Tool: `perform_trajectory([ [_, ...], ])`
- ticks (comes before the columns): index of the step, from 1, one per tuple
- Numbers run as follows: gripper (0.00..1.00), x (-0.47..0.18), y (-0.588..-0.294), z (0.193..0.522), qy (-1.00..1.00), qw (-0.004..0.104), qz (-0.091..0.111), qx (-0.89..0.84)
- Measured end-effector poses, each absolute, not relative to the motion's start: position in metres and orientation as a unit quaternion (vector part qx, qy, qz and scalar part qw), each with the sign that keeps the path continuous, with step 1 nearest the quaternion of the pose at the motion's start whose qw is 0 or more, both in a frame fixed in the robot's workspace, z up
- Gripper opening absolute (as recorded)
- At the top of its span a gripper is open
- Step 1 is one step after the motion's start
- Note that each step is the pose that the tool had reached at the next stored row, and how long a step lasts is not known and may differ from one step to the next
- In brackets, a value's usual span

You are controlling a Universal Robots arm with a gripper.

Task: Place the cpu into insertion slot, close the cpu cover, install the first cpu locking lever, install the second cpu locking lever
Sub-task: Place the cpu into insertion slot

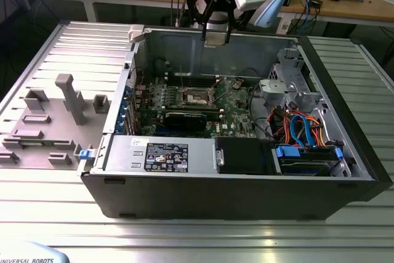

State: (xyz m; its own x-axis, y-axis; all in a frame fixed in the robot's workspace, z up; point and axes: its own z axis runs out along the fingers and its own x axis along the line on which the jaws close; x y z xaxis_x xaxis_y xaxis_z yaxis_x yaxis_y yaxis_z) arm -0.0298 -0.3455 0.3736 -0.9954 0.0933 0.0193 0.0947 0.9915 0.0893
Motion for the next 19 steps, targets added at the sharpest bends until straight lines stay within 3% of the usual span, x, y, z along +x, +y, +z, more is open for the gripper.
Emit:
perform_trajectory([
  [19, 0.54, -0.0298, -0.3455, 0.3736, -0.997, 0.007, -0.045, -0.057],
])
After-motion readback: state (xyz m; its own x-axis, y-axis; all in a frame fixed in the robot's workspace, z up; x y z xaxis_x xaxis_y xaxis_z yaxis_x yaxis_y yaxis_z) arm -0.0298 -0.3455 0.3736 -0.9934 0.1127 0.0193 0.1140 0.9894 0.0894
